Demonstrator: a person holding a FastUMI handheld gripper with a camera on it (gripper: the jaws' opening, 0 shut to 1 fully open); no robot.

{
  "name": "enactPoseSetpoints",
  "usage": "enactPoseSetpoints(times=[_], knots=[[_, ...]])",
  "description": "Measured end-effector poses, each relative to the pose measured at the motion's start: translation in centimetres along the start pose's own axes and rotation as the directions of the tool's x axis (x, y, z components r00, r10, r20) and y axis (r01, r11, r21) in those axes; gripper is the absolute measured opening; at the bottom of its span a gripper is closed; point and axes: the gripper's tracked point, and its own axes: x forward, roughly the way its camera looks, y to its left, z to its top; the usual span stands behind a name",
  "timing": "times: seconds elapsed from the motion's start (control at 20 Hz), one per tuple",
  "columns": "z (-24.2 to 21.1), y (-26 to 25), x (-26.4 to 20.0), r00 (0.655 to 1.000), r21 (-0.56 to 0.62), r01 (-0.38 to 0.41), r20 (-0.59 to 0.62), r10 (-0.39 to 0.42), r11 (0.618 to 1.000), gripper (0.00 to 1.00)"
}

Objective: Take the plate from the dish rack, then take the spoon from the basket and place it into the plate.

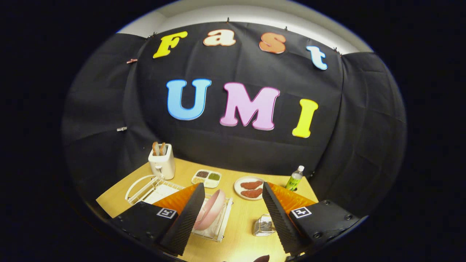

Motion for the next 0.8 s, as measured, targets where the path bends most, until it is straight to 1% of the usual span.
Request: enactPoseSetpoints(times=[0.15,0.3,0.5,0.6,0.75,0.8], knots=[[-3.6,1.4,3.6,0.984,0.022,-0.016,-0.175,0.020,1.000,0.98],[-6.9,1.5,6.7,0.951,0.034,0.035,-0.308,-0.023,0.999,0.97],[-10.6,2.4,9.3,0.903,0.032,0.068,-0.426,-0.048,0.997,0.95],[-12.8,2.8,10.6,0.872,0.060,0.082,-0.487,-0.043,0.995,0.95],[-14.7,3.3,12.3,0.835,0.112,0.113,-0.549,-0.034,0.987,0.87],[-15.2,3.3,12.7,0.826,0.117,0.124,-0.562,-0.037,0.985,0.86]])
